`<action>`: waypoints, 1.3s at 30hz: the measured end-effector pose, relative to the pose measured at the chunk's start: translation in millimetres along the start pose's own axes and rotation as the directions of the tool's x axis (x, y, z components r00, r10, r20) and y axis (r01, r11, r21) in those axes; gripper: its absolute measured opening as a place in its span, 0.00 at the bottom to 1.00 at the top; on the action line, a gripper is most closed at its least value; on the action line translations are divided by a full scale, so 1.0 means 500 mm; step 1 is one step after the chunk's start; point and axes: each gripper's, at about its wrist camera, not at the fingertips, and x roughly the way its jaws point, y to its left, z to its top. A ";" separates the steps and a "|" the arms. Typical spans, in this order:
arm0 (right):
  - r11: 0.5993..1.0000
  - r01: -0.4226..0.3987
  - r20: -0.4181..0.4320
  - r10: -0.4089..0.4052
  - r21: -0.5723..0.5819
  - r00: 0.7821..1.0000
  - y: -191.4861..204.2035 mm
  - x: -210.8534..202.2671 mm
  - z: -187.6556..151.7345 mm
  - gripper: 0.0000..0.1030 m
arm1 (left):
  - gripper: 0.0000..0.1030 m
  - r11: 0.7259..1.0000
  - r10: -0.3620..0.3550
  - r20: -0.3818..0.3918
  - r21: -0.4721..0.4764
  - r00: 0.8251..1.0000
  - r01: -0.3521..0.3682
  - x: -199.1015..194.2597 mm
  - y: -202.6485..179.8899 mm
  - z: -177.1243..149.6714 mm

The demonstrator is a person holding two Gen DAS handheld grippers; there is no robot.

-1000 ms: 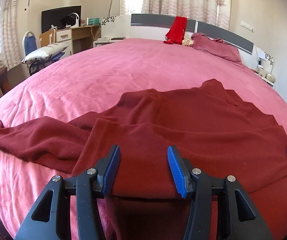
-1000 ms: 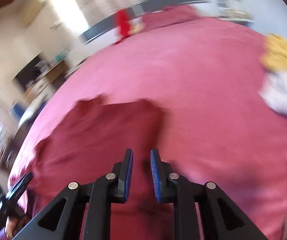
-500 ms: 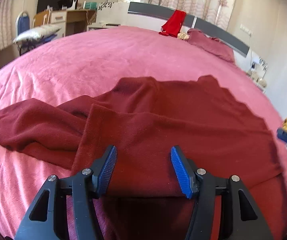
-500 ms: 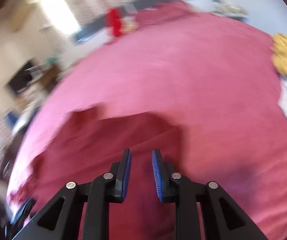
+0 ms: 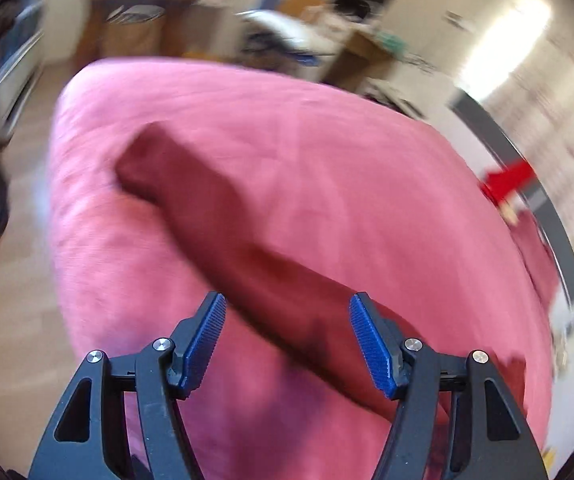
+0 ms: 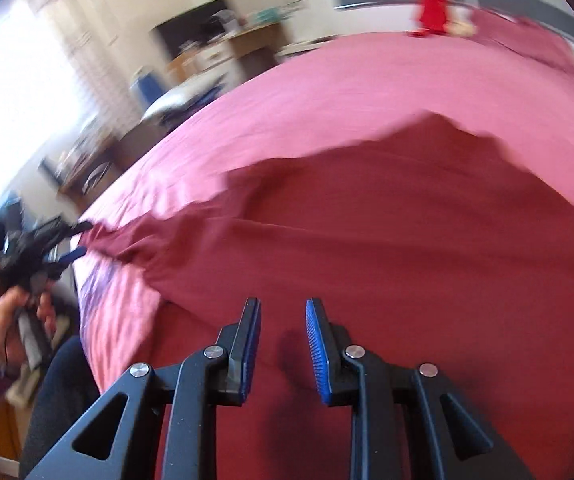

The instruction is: Fold clothes

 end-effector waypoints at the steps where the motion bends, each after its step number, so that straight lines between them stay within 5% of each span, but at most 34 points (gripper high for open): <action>1: 1.000 -0.020 -0.010 0.020 -0.016 1.000 0.021 0.010 0.007 0.24 | 0.65 0.999 0.005 -0.015 -0.044 1.000 -0.005 0.011 0.023 0.009; 6: 0.993 -0.119 -0.060 0.117 -0.021 0.991 0.101 0.087 0.035 0.24 | 0.65 0.979 -0.024 -0.032 -0.202 0.999 0.017 0.046 0.097 0.042; 10: 0.998 -0.053 -0.186 0.048 -0.023 0.981 0.101 0.143 0.020 0.22 | 0.72 0.967 -0.049 -0.004 -0.252 0.999 0.046 0.068 0.113 0.067; 12: 0.997 -0.070 -0.163 0.073 0.025 0.984 0.086 0.145 0.008 0.22 | 0.80 0.954 -0.065 0.002 -0.293 0.998 0.063 0.077 0.119 0.076; 16: 0.975 -0.143 -0.122 0.165 0.170 0.979 0.047 0.139 -0.007 0.22 | 0.78 0.948 -0.030 0.014 -0.315 0.999 0.033 0.082 0.108 0.093; 17: 0.969 -0.152 -0.119 0.177 0.193 0.977 0.040 0.138 -0.007 0.22 | 0.73 0.950 -0.013 0.017 -0.311 1.000 0.018 0.080 0.105 0.093; 19: 0.964 -0.158 -0.118 0.186 0.214 0.975 0.036 0.133 -0.006 0.22 | 0.06 0.958 0.033 0.010 -0.284 0.999 -0.029 0.076 0.103 0.091; 27: 0.969 -0.137 -0.128 0.166 0.204 0.978 0.043 0.108 0.012 0.22 | 0.07 0.934 -0.104 0.115 -0.329 0.988 0.136 -0.001 0.117 0.080; 31: 0.948 -0.181 -0.011 0.191 0.262 0.982 0.022 0.045 0.021 0.23 | 0.07 0.934 -0.227 0.208 -0.231 0.951 0.273 -0.095 0.003 0.094; 36: 0.924 -0.189 0.114 0.159 0.332 0.981 -0.040 -0.086 -0.009 0.23 | 0.07 0.903 -0.426 0.239 0.055 0.872 0.426 -0.246 -0.272 0.034; 39: 0.909 -0.164 0.165 0.108 0.383 0.980 -0.091 -0.156 -0.050 0.23 | 0.07 0.827 -0.553 0.175 0.237 0.815 0.510 -0.312 -0.450 -0.089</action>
